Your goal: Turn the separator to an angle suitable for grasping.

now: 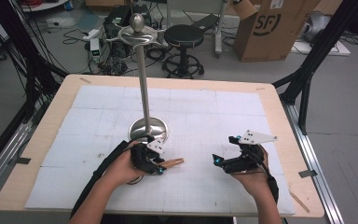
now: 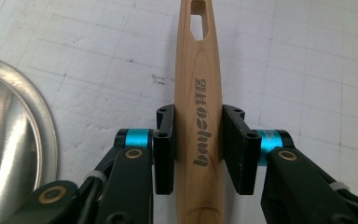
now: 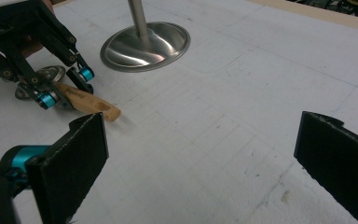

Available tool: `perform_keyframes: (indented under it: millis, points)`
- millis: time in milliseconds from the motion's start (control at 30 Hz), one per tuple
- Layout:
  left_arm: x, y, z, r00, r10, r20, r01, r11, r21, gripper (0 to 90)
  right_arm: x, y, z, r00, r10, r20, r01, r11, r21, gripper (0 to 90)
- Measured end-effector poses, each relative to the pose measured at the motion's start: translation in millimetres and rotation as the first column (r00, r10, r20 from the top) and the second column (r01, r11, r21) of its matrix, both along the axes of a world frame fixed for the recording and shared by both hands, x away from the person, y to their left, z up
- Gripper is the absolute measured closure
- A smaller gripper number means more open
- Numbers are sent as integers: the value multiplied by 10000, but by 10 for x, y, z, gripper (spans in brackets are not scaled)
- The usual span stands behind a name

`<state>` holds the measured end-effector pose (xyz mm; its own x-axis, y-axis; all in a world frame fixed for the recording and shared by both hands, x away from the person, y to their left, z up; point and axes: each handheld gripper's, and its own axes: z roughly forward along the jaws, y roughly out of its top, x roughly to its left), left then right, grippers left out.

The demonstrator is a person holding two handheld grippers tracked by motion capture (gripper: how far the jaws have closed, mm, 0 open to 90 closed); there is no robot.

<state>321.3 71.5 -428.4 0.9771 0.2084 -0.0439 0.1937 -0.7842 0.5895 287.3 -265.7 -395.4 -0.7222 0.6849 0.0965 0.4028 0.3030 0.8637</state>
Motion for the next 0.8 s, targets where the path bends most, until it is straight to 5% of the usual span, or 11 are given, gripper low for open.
perform_keyframes:
  millis: [200,433,800]
  points:
    - [16,17,-5,9996,137,-258,-140,9998,-123,663,4,8,-19,10000,13,-83,-13,10000,-26,17]
    - [-2,58,40,9991,325,-284,-324,9995,43,531,3,9,-23,9999,23,-129,-24,10000,-52,17]
    - [-127,275,181,9976,682,71,-676,9954,-681,442,-7,-2,-26,9999,9,-139,-9,10000,-57,17]
